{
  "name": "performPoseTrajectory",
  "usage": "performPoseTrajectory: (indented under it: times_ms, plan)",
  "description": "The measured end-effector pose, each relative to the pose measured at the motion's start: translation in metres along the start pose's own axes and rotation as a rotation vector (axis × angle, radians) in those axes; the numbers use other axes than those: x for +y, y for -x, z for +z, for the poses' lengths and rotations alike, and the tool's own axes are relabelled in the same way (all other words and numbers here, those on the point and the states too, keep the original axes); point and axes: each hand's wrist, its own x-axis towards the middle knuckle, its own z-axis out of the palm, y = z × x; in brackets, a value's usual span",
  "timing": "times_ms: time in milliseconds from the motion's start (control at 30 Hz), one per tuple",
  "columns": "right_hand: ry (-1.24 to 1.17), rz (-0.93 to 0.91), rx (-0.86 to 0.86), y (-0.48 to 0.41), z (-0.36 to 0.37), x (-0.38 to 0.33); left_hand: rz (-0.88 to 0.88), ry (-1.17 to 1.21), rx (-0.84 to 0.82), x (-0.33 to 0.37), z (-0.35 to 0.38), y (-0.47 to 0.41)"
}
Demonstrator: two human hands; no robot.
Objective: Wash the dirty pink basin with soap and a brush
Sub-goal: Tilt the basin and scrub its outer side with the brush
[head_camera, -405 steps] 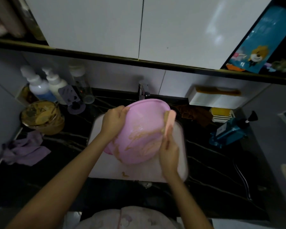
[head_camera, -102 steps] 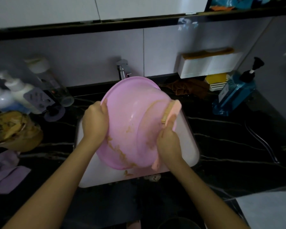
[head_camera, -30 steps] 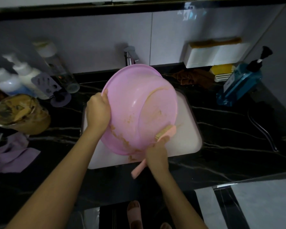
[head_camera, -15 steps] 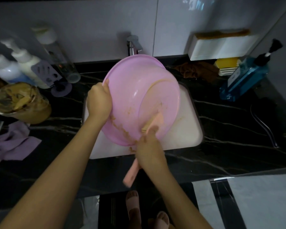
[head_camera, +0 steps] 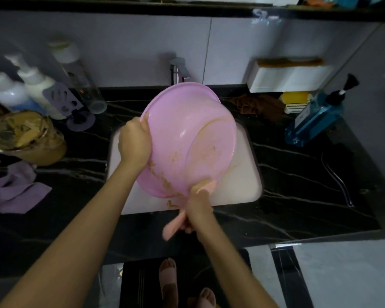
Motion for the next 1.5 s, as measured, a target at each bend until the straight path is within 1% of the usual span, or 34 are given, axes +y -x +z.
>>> performPoseTrajectory:
  times_ms: [100,133,200,267,300,367,433,500,567,633,700,767,833,867,900,967,1100,1200,1267,1333,1367,1433,1500]
  plan:
    - [-0.192,-0.154,-0.104,0.045,0.011,0.006,-0.002,0.024,-0.037,0.002,-0.006,0.001]
    - [-0.229,-0.203,-0.097,0.052,0.007,0.005,-0.007,0.049,-0.067,0.003,-0.01,0.0]
    - [-0.172,-0.308,-0.038,0.056,-0.007,0.003,-0.005,0.055,-0.161,0.007,-0.016,-0.001]
    - [-0.014,-0.403,0.046,0.053,-0.016,-0.004,0.009,0.051,-0.206,0.007,-0.018,0.004]
    - [0.078,-0.452,0.087,0.053,-0.019,-0.014,0.004,0.075,-0.201,0.008,-0.02,0.008]
    - [0.285,-0.537,0.171,0.047,-0.023,-0.033,-0.051,0.156,-0.203,0.004,-0.018,0.02]
    - [0.533,-0.605,0.22,0.044,-0.024,-0.053,-0.102,0.275,-0.236,-0.002,-0.018,0.036]
    - [0.746,-0.636,0.233,0.042,-0.021,-0.063,-0.075,0.387,-0.258,-0.009,-0.019,0.052]
    - [0.935,-0.624,0.246,0.041,-0.018,-0.067,-0.045,0.423,-0.243,-0.015,-0.021,0.064]
    - [1.003,-0.593,0.312,0.037,-0.016,-0.07,-0.065,0.427,-0.234,-0.028,-0.02,0.071]
    - [0.994,-0.566,0.376,0.033,-0.019,-0.072,-0.115,0.41,-0.294,-0.042,-0.014,0.076]
    - [0.991,-0.557,0.405,0.032,-0.02,-0.074,-0.16,0.355,-0.422,-0.064,-0.007,0.082]
    - [0.958,-0.547,0.407,0.031,-0.024,-0.076,-0.153,0.331,-0.519,-0.077,0.0,0.088]
    - [0.939,-0.541,0.4,0.031,-0.025,-0.077,-0.136,0.333,-0.539,-0.08,0.001,0.088]
    - [0.929,-0.535,0.397,0.03,-0.023,-0.078,-0.119,0.332,-0.541,-0.082,0.0,0.087]
    - [0.906,-0.526,0.408,0.027,-0.026,-0.08,-0.058,0.277,-0.479,-0.075,-0.005,0.082]
    - [0.909,-0.522,0.405,0.019,-0.058,-0.095,0.183,0.062,-0.203,-0.046,-0.027,0.059]
    - [0.966,-0.556,0.317,0.018,-0.088,-0.111,0.278,0.053,-0.118,-0.01,-0.043,0.03]
    - [0.987,-0.545,0.265,0.01,-0.099,-0.117,0.312,0.002,-0.149,0.011,-0.045,0.01]
    - [0.986,-0.523,0.254,-0.004,-0.107,-0.122,0.304,-0.047,-0.209,0.029,-0.04,-0.006]
    - [0.947,-0.527,0.261,-0.009,-0.104,-0.123,0.291,-0.044,-0.24,0.036,-0.038,-0.012]
    - [0.828,-0.566,0.259,-0.016,-0.09,-0.116,0.266,-0.021,-0.29,0.044,-0.033,-0.02]
    - [0.85,-0.64,0.223,-0.015,-0.079,-0.107,0.243,-0.012,-0.297,0.049,-0.027,-0.03]
